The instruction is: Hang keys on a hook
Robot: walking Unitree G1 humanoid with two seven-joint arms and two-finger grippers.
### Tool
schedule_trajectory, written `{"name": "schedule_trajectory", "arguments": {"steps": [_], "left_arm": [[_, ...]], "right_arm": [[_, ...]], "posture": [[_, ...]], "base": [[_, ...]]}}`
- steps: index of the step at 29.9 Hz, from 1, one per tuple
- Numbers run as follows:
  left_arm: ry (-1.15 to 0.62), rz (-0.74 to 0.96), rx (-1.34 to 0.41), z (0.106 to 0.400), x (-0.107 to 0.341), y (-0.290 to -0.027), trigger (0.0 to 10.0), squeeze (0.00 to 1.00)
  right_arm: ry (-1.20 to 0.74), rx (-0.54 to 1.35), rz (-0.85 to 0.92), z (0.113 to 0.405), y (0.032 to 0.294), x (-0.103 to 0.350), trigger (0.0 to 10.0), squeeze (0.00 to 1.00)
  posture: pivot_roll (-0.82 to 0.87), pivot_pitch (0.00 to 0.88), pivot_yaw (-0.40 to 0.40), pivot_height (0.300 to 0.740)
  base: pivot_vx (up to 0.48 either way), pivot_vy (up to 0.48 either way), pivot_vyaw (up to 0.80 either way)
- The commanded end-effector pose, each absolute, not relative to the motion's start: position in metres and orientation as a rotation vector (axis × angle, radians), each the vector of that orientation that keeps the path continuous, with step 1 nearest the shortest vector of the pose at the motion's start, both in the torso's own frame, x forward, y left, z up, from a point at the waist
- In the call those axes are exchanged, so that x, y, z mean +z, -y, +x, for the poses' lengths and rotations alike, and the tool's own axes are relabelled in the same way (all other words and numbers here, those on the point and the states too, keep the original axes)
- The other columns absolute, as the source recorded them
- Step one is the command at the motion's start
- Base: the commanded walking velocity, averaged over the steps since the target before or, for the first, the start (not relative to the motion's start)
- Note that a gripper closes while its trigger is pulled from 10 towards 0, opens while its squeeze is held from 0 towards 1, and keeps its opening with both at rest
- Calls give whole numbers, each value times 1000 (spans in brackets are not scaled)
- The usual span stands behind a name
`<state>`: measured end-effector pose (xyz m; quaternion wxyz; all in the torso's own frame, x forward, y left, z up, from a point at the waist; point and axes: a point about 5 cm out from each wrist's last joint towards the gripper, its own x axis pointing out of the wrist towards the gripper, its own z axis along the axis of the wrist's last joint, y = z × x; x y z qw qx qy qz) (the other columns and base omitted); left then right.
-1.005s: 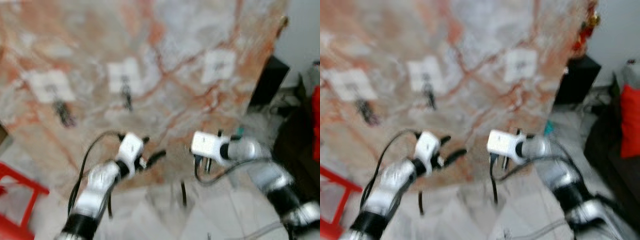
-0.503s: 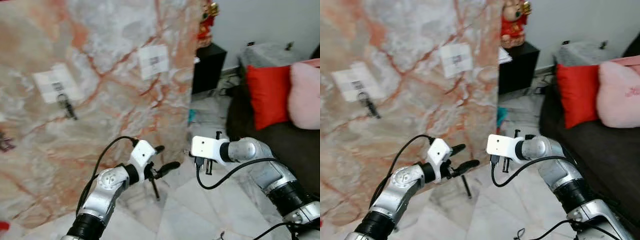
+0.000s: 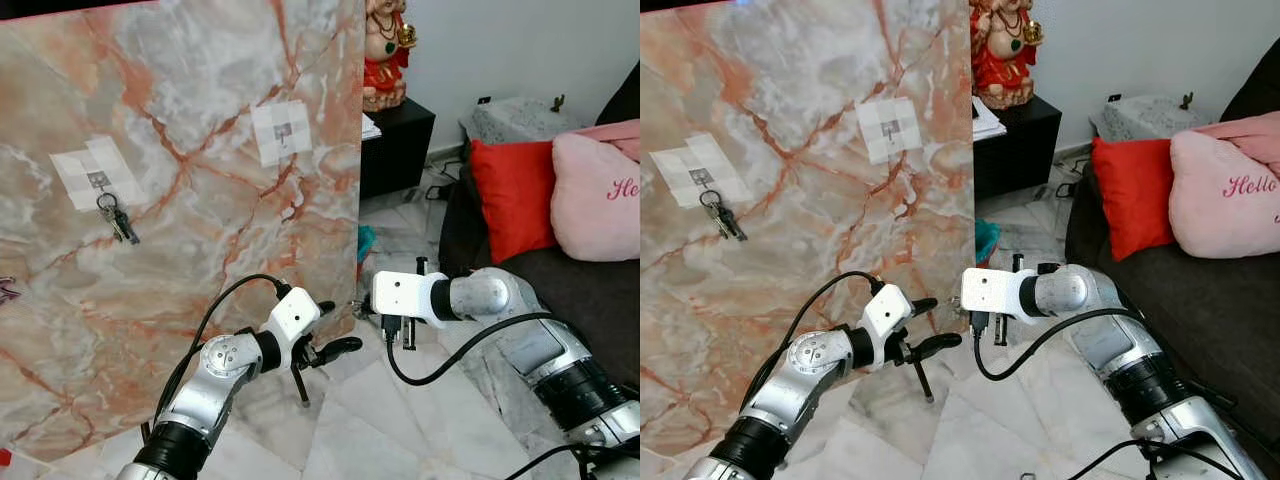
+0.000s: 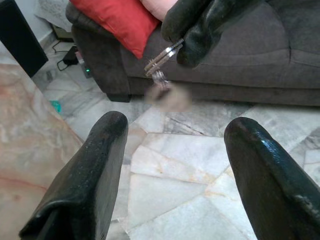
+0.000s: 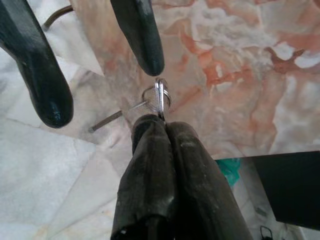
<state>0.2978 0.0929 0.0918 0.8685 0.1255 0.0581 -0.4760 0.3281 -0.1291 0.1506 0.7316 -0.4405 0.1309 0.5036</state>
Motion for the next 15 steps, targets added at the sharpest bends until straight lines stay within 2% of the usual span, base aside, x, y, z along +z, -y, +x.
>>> {"name": "schedule_trajectory", "arguments": {"steps": [1,15], "left_arm": [[-140,279,-1007,298,91,-93,10000,0],[-142,247,-1018,301,91,-92,10000,0]], "right_arm": [[-231,1127,-993,329,124,164,10000,0],[-197,1170,-992,323,117,169,10000,0]], "posture": [[132,0,0,740],[124,0,12,740]], "base": [[0,0,0],[0,0,0]]}}
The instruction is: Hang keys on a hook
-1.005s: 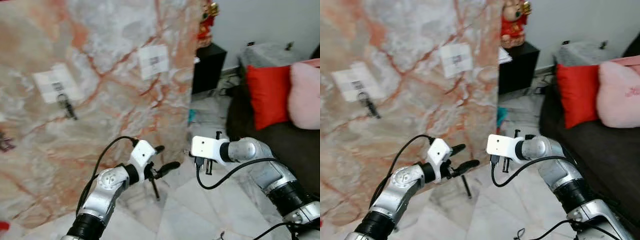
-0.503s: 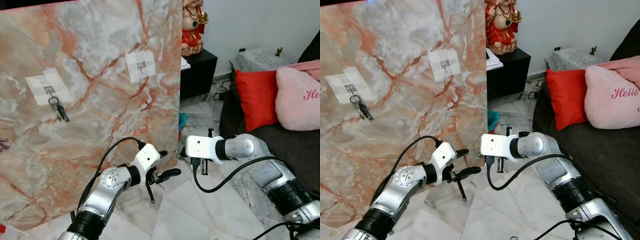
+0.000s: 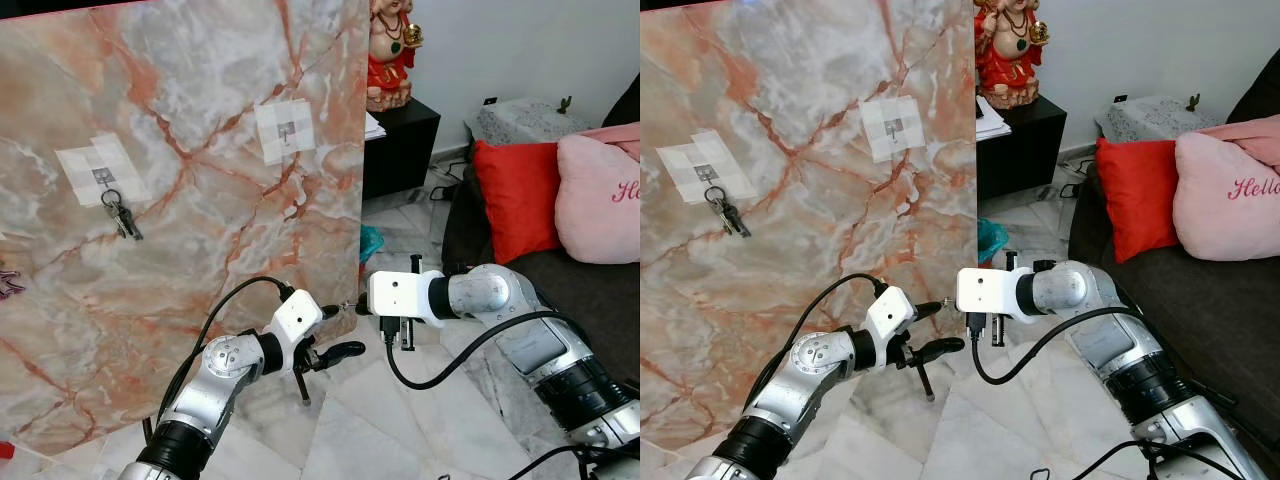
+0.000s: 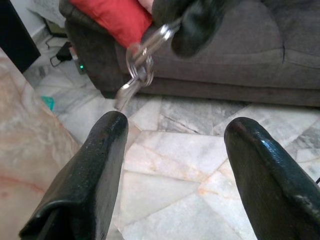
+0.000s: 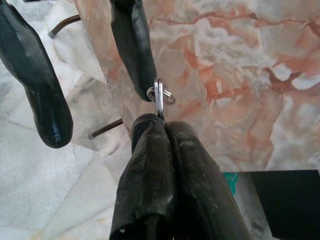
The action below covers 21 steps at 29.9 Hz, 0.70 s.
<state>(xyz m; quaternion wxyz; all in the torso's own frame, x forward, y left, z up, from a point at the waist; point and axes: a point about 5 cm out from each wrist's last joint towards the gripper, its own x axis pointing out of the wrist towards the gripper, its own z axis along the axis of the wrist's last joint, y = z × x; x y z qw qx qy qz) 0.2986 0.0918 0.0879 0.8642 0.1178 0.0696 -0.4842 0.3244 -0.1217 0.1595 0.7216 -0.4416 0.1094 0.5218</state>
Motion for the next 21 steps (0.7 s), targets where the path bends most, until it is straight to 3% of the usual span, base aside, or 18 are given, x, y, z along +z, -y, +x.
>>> {"name": "schedule_trajectory", "arguments": {"steps": [1,14,15,16,17,18,19,20,21], "left_arm": [[-142,247,-1018,301,91,-92,10000,0],[-138,173,-1028,304,94,-89,10000,0],[-138,167,-1030,304,94,-90,9216,0],[-138,159,-1033,304,94,-90,4471,0],[-138,159,-1033,304,94,-90,4471,0],[-138,148,-1037,303,95,-91,2824,0],[-138,143,-1039,303,95,-91,2392,0],[-139,141,-1041,303,95,-91,627,0],[-138,117,-1050,302,96,-91,0,0]], "right_arm": [[-197,1170,-992,323,117,169,10000,0],[-192,1185,-986,320,117,169,10000,0],[-193,1184,-986,320,117,169,10000,0],[-194,1183,-985,320,117,169,10000,0],[-194,1183,-985,320,117,169,10000,0],[-195,1182,-985,320,117,169,10000,0],[-196,1181,-984,320,117,168,10000,0],[-197,1181,-984,320,117,168,10000,0],[-200,1177,-987,320,118,167,10000,0]], "posture": [[124,0,12,740],[125,0,17,740],[125,0,17,740],[126,0,18,740],[126,0,18,740],[127,0,19,740],[127,0,19,740],[127,0,19,740],[129,0,19,740]], "base": [[0,0,0],[0,0,0],[0,0,0],[0,0,0],[0,0,0],[0,0,0],[0,0,0],[0,0,0],[0,0,0]]}}
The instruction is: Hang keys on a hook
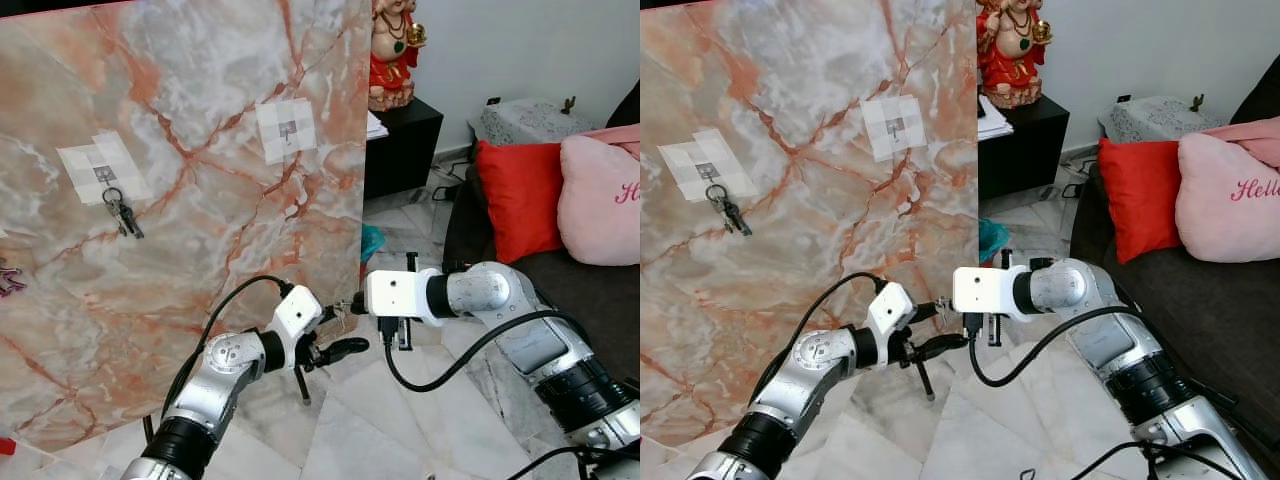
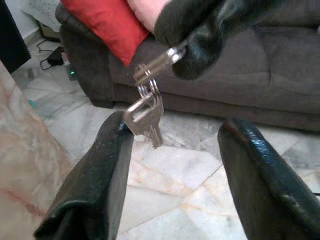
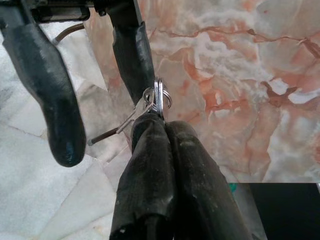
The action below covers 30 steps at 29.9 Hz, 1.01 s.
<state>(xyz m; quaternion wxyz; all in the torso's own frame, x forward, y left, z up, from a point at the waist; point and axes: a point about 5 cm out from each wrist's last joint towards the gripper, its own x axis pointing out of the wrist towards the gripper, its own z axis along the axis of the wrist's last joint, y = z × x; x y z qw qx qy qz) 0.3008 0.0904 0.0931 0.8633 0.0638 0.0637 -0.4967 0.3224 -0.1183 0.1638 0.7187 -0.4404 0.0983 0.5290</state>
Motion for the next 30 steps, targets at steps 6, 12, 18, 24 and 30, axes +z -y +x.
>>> {"name": "schedule_trajectory", "arguments": {"steps": [6,12,18,24,30], "left_arm": [[-149,99,-1085,299,96,-92,0,0],[-166,91,-1110,296,95,-92,0,0],[-174,87,-1117,295,94,-89,0,0],[-179,108,-1083,297,92,-90,5490,0],[-190,120,-1051,299,89,-90,10000,0]], "right_arm": [[-202,1170,-987,321,117,167,10000,0],[-205,1165,-983,321,117,165,10000,0],[-204,1161,-981,321,117,166,10000,0],[-198,1158,-978,322,116,167,10000,0],[-198,1155,-973,322,115,167,10000,0]], "posture": [[129,0,25,740],[130,0,27,740],[130,0,29,740],[131,0,31,740],[131,0,35,740]], "base": [[0,0,0],[0,0,0],[0,0,0],[0,0,0],[0,0,0]]}}
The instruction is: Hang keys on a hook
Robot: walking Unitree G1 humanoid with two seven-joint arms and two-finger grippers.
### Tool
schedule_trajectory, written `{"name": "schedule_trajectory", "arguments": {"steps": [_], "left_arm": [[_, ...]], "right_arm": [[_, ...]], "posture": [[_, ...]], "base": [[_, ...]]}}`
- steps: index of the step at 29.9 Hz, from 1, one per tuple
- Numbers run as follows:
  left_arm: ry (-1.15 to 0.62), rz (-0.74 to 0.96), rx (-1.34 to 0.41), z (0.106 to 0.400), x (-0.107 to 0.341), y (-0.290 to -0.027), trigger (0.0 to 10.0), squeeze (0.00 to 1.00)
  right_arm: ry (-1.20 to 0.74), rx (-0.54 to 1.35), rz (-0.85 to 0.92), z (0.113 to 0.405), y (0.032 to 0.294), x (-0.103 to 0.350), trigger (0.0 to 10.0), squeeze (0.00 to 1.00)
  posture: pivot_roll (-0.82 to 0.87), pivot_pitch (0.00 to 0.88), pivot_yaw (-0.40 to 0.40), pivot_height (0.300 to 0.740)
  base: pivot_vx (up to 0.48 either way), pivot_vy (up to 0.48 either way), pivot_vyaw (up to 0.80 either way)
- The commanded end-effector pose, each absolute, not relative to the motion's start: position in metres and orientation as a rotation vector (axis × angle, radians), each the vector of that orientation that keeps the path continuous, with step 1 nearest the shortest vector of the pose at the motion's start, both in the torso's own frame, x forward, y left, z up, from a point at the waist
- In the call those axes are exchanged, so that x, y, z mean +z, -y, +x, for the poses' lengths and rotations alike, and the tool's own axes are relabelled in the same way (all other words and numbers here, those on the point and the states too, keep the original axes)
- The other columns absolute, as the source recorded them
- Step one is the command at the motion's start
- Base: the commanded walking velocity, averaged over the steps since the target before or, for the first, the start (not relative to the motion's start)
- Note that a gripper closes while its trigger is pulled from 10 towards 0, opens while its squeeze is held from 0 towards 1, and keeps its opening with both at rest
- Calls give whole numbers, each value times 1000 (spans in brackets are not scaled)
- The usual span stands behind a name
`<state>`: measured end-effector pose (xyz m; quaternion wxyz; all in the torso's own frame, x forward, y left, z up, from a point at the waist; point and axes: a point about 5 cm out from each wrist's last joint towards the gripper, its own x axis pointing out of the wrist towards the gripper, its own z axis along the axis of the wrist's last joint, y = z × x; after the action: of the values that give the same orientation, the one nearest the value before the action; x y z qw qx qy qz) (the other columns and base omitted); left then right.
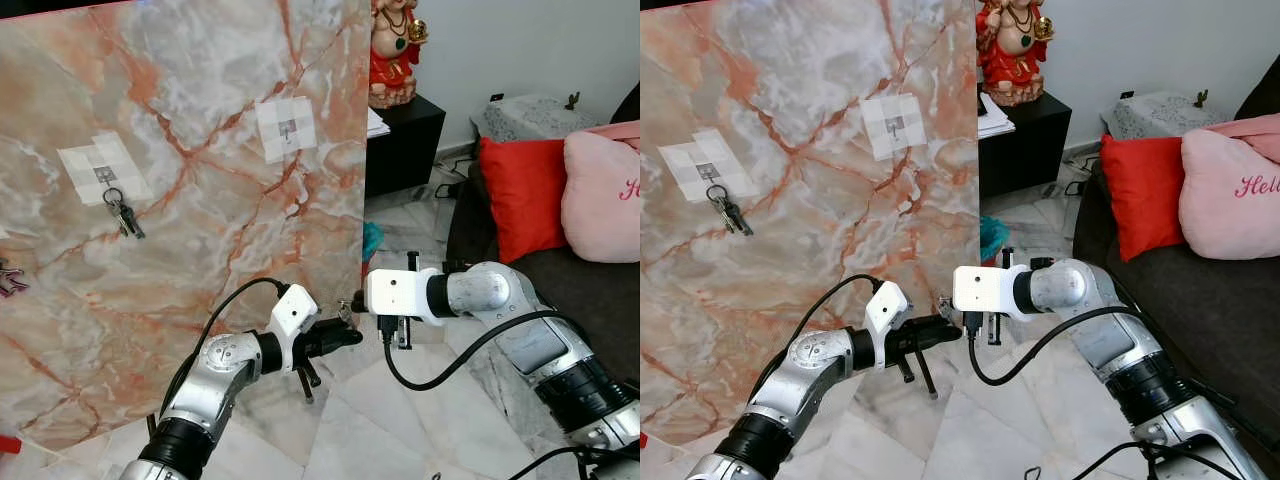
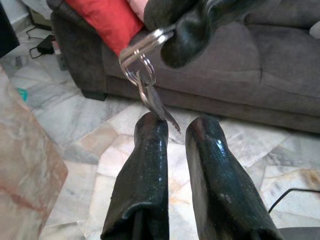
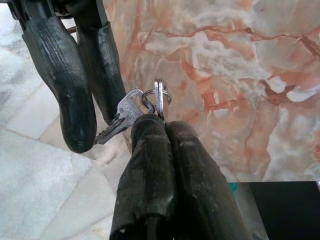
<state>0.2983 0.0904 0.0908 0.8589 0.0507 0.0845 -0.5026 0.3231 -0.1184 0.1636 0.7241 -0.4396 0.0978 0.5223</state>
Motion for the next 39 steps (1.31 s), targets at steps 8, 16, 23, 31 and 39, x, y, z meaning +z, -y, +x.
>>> {"name": "schedule_trajectory", "arguments": {"steps": [8,16,23,31,39], "left_arm": [[-190,121,-1057,297,88,-87,10000,0],[-175,107,-1068,297,90,-84,10000,1000],[-169,130,-1039,301,91,-88,10000,0],[-180,140,-986,305,89,-92,10000,0],[-177,138,-946,308,88,-92,10000,0]], "right_arm": [[-199,1150,-971,322,116,167,10000,0],[-200,1139,-966,322,115,166,10000,0],[-212,1131,-970,321,120,165,10000,0],[-211,1127,-972,324,119,166,10000,0],[-212,1129,-978,323,121,167,10000,0]], "posture": [[132,0,39,740],[128,0,58,740],[130,0,55,740],[134,0,49,740],[124,0,42,740]], "base": [[0,0,0],[0,0,0],[0,0,0],[0,0,0],[0,0,0]]}}
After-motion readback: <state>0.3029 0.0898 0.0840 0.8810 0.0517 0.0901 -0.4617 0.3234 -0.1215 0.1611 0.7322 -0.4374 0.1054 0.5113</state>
